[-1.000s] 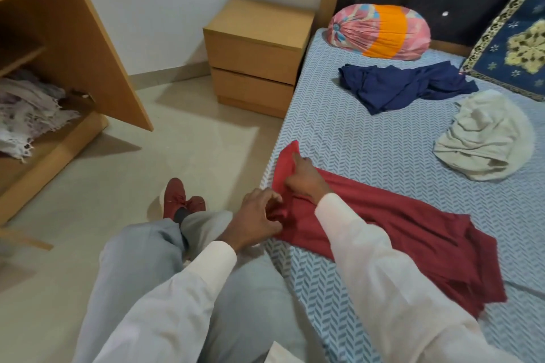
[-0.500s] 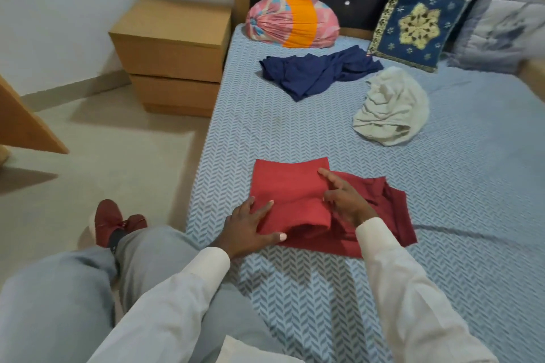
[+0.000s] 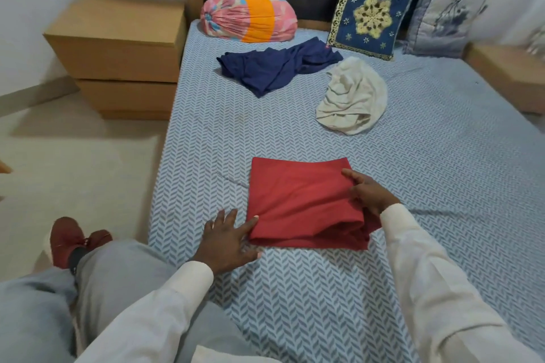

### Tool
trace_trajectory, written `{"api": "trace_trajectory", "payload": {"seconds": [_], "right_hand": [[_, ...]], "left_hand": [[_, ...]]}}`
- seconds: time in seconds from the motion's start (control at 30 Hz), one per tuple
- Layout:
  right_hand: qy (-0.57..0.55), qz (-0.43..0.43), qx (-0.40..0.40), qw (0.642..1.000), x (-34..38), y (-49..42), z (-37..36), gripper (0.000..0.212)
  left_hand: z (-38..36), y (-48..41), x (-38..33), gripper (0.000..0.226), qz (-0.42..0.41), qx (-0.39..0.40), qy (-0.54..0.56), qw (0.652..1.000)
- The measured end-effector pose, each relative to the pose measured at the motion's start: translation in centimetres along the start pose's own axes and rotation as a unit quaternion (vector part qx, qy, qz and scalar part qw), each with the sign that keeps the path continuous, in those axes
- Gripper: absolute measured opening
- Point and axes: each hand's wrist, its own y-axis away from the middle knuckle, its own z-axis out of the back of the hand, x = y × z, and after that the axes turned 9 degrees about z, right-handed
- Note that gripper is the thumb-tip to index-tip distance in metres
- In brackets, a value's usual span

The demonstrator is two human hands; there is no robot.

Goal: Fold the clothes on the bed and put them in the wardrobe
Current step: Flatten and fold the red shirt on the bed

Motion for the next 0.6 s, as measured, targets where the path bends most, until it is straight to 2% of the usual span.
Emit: {"api": "trace_trajectory", "payload": {"seconds": [0.17,0.27,0.4,0.53,0.6], "right_hand": [[0.109,0.003,0.016,0.994,0.8,0.1,0.3,0.075],[0.156,0.027,0.005,0.987,0.9,0.0,0.2,0.085],[0.192,0.011,-0.008,0.981,0.2,1.6,0.3,0.07],[0.169,-0.009,0.002,0.986,-2.2,2.6,0.4,0.096],[0.075,-0.029,-0.015,0.997,-1.8,4.0,0.4,0.085]], "left_hand": [[-0.3,-0.1,-0.8,0.089,-0.014,0.011,0.0,1.0],[-0.4,0.0,-1.4,0.089,-0.022,-0.021,-0.011,0.999],[-0.5,-0.2,-1.8,0.083,-0.033,-0.097,0.021,0.994],[-1.2,0.0,-2.1,0.068,-0.03,-0.126,0.078,0.989],[-1.5,0.3,-2.4,0.066,-0.032,-0.126,0.079,0.988]]}}
